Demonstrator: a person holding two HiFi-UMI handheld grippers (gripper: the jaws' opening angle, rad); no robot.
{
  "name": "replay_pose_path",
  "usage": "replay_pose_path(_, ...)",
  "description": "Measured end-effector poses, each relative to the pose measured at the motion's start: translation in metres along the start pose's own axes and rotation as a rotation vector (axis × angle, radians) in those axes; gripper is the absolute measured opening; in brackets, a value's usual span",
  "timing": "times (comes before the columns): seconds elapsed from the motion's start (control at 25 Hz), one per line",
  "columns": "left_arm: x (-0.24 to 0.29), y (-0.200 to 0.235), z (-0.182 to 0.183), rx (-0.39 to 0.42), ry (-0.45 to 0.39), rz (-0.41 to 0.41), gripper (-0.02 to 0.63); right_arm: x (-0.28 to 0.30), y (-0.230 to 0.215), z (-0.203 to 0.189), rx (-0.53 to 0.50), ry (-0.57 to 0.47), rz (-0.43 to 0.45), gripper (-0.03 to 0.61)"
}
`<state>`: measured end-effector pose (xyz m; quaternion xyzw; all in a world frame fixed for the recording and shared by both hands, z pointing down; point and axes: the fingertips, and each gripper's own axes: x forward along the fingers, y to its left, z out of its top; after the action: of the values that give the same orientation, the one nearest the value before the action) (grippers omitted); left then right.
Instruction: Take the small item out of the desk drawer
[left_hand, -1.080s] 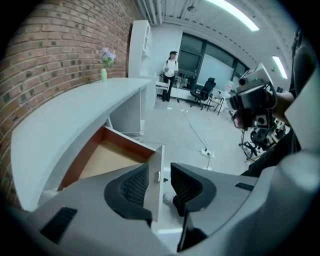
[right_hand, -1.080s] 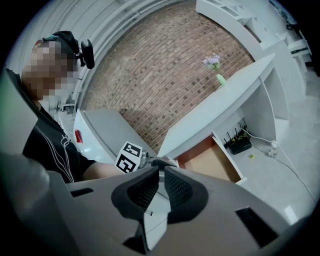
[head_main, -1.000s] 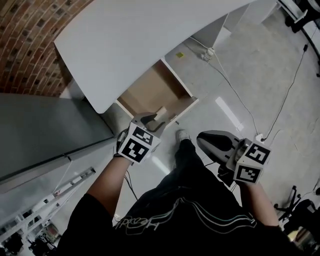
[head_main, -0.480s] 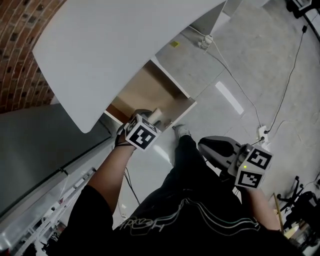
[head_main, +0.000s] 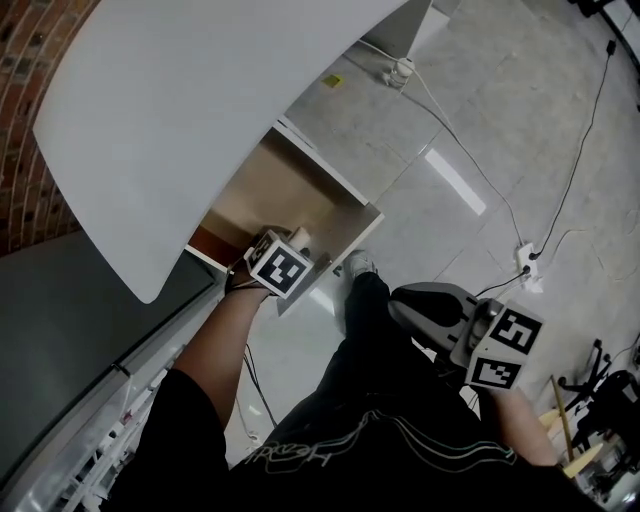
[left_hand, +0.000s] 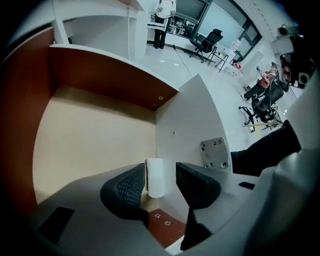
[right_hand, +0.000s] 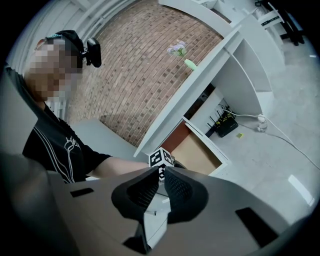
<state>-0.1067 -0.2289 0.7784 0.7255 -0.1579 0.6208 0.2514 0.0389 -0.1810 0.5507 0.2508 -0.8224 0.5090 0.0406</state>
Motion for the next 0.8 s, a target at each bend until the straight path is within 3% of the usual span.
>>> replay_pose_path(0.44,0.047,0.005,-0.011,0.0,0.079,-0.078,0.201,0.021,-0.02,-0.01,0.019,0.011,0.019,0.061)
replay_pose_path(0.8,0.06,0.009,-0.016,-0.047,0.108,-0.084,0.149,0.02,-0.025,-0.017,0.039,0.023,0.025,0.061)
